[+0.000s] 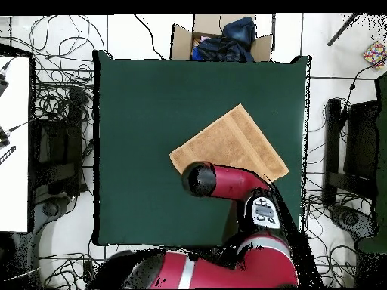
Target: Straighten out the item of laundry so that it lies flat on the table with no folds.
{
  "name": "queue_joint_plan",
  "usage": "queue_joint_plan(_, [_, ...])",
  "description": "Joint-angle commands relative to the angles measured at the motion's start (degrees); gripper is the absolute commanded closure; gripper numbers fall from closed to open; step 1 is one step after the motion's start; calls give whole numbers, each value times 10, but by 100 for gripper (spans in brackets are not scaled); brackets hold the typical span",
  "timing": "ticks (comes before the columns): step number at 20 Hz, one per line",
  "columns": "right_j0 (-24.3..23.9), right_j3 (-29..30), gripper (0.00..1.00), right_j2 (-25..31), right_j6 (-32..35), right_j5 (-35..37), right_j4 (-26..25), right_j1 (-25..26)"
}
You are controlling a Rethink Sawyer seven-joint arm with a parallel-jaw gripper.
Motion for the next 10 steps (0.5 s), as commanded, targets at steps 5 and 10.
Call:
queue_joint_plan(5, [114, -84, 0, 30, 206, -65, 165, 118])
queue_joint_plan(10, [195, -163, 0, -56, 192, -11, 203, 177])
